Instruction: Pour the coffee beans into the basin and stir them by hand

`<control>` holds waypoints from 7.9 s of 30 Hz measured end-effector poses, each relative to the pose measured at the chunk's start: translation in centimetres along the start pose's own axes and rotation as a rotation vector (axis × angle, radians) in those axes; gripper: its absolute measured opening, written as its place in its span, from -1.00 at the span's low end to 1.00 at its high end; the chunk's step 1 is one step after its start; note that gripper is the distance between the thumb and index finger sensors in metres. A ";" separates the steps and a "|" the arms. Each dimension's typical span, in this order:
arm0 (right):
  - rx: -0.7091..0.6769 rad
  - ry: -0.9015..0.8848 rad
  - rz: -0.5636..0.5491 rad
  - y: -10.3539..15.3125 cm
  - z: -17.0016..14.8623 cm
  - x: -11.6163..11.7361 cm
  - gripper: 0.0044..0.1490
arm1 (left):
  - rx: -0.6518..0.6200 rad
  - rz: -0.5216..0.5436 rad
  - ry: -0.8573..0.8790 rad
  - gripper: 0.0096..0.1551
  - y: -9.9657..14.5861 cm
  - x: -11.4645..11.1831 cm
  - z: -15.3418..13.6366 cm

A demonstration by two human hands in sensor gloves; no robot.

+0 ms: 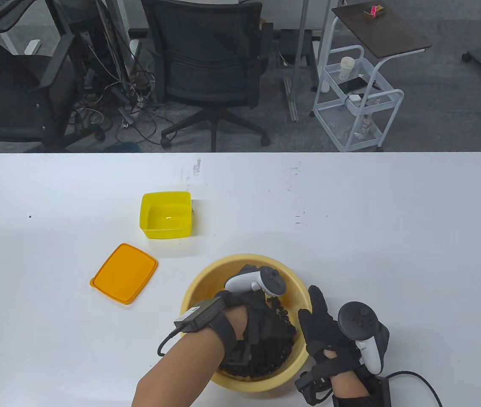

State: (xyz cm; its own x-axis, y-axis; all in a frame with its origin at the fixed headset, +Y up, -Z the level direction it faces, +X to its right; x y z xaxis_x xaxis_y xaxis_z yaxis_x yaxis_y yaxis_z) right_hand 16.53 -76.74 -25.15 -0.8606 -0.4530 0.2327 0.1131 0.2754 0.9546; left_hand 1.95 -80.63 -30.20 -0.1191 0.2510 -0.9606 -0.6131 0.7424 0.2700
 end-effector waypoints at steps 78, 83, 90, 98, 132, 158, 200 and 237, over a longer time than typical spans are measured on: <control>0.001 0.000 0.007 0.0 0.0 0.2 -0.16 | 0.442 0.446 -1.019 -0.15 2.5 3.3 1.4; 0.000 -0.002 0.009 -0.1 0.0 0.2 -0.16 | 0.684 0.275 -1.043 -0.04 2.5 3.1 -0.5; 0.001 -0.005 0.011 -0.1 0.0 0.2 -0.16 | 0.711 0.032 -0.722 0.01 2.1 1.6 -3.1; 0.000 -0.008 0.012 -0.1 0.0 0.2 -0.16 | 0.310 -0.064 -0.264 -0.09 0.4 -0.4 -2.1; 0.004 -0.011 0.019 -0.1 -0.1 0.2 -0.16 | 0.796 0.328 -0.903 -0.10 3.3 4.2 -1.3; 0.005 -0.010 0.019 -0.1 -0.1 0.2 -0.15 | -0.026 0.134 0.006 -0.15 0.3 1.7 0.5; 0.004 -0.006 0.019 -0.1 0.0 0.3 -0.15 | 0.229 -0.048 -0.214 -0.05 0.5 -0.9 -2.2; 0.007 -0.007 0.019 0.0 -0.1 0.2 -0.15 | 0.664 0.422 -0.988 -0.12 3.6 3.5 -0.5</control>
State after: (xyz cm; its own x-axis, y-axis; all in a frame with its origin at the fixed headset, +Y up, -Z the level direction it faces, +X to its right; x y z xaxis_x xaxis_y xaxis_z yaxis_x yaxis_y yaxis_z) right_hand 16.40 -76.92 -25.13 -0.8620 -0.4414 0.2493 0.1261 0.2896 0.9488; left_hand -1.07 -77.43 -32.67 0.5997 0.6868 -0.4107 -0.1262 0.5879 0.7990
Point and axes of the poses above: the tracker on the back of each hand, its own z axis roughly to the thumb side, its own y axis roughly from the fingertips to the wrist, x = y × z, the point moved 4 cm from there along -y, roughly from the wrist to the fingertips, and after that the axes turned 4 degrees about z, right-handed, at the moved point
